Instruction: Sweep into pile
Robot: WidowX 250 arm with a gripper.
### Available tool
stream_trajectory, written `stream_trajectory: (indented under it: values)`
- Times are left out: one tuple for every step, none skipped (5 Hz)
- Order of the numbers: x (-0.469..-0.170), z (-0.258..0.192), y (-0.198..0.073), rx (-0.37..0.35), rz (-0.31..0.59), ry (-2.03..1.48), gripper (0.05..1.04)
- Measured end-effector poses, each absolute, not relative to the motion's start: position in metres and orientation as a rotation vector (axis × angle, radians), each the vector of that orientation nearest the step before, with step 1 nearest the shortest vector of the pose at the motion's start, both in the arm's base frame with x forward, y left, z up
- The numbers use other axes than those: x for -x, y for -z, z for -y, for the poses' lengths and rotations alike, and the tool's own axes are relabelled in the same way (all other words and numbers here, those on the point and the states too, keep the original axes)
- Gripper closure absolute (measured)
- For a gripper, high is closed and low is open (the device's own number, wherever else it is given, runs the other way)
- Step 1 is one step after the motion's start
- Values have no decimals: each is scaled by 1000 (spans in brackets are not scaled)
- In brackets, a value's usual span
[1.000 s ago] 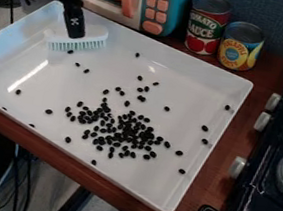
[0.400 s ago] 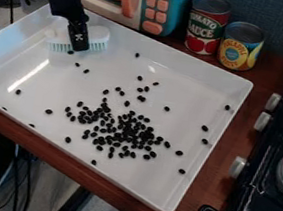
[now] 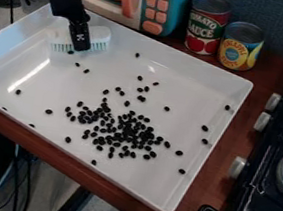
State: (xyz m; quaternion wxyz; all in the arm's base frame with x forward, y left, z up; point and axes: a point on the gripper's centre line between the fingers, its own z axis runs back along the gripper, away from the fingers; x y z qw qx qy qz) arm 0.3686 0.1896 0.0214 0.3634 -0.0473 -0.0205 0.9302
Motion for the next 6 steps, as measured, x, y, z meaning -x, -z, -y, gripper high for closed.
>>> stream_trajectory:
  values:
    - [-361, -179, -21, 118, 30, -2392, 329]
    - [-351, -166, -22, 110, 2, -2388, 329]
    - [-342, -157, -23, 118, -19, -2413, 329]
    - [-335, -143, -19, 127, -5, -2427, 329]
    - [-329, -134, -18, 152, 29, -2447, 329]
    - [-322, -122, -17, 165, 44, -2446, 329]
